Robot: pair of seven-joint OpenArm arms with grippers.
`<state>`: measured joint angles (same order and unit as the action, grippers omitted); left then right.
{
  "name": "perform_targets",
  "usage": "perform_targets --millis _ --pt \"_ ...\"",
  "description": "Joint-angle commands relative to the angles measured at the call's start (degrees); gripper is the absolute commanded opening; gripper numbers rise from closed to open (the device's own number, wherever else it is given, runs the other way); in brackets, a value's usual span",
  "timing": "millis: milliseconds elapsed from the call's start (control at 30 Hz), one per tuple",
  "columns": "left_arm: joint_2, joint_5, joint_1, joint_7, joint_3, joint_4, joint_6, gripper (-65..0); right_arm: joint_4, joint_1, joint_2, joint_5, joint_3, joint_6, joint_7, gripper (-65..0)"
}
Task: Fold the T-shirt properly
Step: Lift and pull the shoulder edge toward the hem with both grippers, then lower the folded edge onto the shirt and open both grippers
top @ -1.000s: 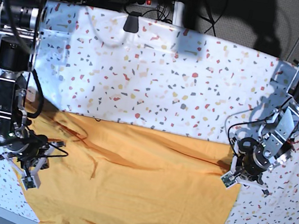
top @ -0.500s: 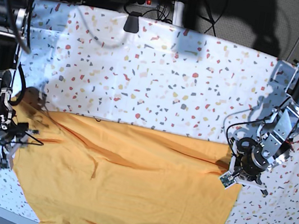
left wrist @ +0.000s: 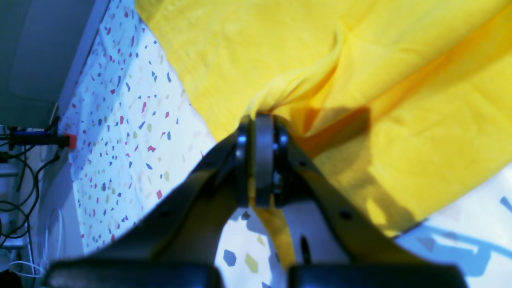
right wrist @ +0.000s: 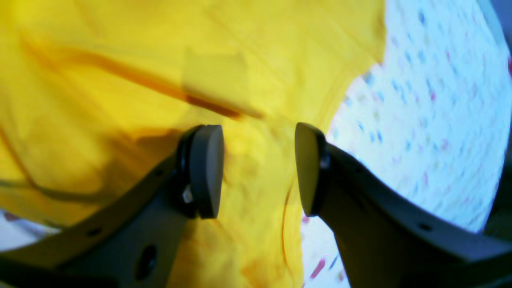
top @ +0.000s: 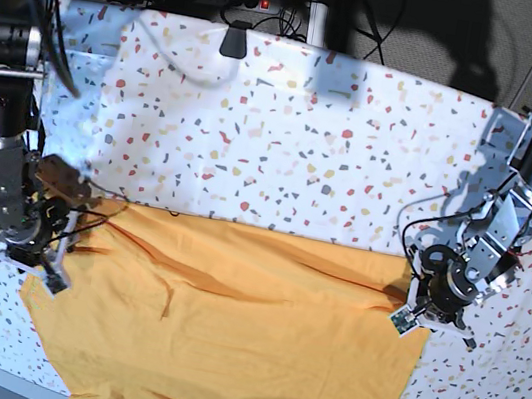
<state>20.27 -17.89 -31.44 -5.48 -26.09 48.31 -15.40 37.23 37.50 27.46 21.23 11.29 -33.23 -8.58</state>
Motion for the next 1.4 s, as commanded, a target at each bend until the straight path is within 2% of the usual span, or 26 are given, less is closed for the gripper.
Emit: perform_targets --millis 0,133,267,367,500,633,767,900,1067,1200,1367 --pt "0.5 0.4 -1.9 1.0 0.5 0.8 0.8 -65.0 0.8 2.1 0.9 0.5 1.3 0.8 1.4 -36.0" --pt "0.5 0.4 -1.9 1.0 0.5 0.8 0.8 -65.0 0.7 2.5 0.7 3.8 7.5 5.1 1.2 -36.0" --pt "0.5 0.4 -1.9 1.0 0.5 0.8 0.8 -65.0 0.7 2.5 0.7 5.9 9.7 7.5 1.0 -36.1" --pt "0.5 0.4 -1.9 1.0 0.5 0.8 0.8 -65.0 0.7 2.6 0.6 5.8 9.7 10.1 0.9 -41.7" --pt "0.5 0.4 -1.9 1.0 0.5 0.8 0.8 -65.0 0.6 2.8 0.6 5.8 9.7 10.1 0.9 -42.0" --pt "0.5 0.4 -1.9 1.0 0.5 0.8 0.8 -65.0 -0.8 2.8 0.6 5.8 9.7 10.1 1.1 -45.6" --pt "0.5 0.4 -1.9 0.8 0.5 0.8 0.8 -65.0 -2.9 2.8 0.6 5.9 9.7 8.6 2.8 -45.6" --pt "0.5 0.4 -1.9 0.8 0.5 0.8 0.8 -65.0 -3.1 3.0 0.6 5.9 9.7 10.3 4.2 -45.6" --pt "0.5 0.4 -1.9 0.8 0.5 0.8 0.8 -65.0 -3.4 3.6 0.4 6.1 9.7 10.3 5.2 -45.6" --pt "0.5 0.4 -1.9 0.8 0.5 0.8 0.7 -65.0 -6.8 4.8 -1.1 9.1 9.7 10.5 8.0 -45.6" --pt "0.5 0.4 -1.9 0.8 0.5 0.8 0.7 -65.0 -12.1 6.7 -3.5 11.6 9.7 13.2 9.7 -47.7"
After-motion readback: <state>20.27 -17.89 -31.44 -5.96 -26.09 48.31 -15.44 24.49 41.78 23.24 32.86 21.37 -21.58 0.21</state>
